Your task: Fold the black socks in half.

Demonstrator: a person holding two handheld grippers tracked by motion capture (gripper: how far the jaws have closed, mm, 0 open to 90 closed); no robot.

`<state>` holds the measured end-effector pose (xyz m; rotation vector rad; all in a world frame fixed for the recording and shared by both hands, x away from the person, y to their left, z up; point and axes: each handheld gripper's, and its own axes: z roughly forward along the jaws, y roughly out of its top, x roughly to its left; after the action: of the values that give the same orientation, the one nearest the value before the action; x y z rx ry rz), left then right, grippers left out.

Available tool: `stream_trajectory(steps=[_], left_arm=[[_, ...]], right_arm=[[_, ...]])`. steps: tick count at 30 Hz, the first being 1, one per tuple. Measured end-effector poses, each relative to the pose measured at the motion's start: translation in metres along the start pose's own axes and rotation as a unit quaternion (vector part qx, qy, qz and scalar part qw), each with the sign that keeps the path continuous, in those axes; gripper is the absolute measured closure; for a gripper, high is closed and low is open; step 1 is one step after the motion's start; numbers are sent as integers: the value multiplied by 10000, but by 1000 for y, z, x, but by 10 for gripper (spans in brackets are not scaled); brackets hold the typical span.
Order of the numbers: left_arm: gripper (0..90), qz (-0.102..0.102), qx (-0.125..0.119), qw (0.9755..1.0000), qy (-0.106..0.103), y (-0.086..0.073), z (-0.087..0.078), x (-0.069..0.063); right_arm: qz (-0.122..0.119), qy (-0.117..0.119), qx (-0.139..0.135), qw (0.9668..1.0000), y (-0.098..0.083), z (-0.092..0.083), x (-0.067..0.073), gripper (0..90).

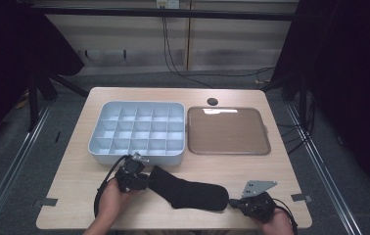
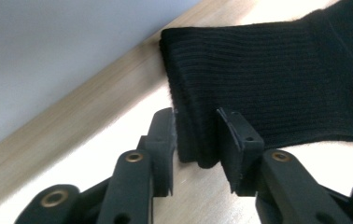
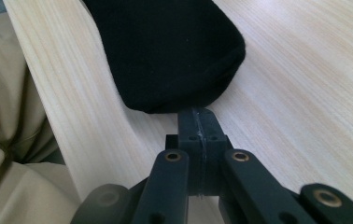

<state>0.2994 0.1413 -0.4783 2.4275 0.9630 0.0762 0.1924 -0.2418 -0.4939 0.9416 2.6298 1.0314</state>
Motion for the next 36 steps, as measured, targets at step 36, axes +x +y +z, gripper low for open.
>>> stream_trajectory(steps=[36], left_arm=[[791, -338, 33, 9990, -299, 3, -17, 6]], right_arm=[[63, 49, -24, 10000, 4, 5, 3, 900]])
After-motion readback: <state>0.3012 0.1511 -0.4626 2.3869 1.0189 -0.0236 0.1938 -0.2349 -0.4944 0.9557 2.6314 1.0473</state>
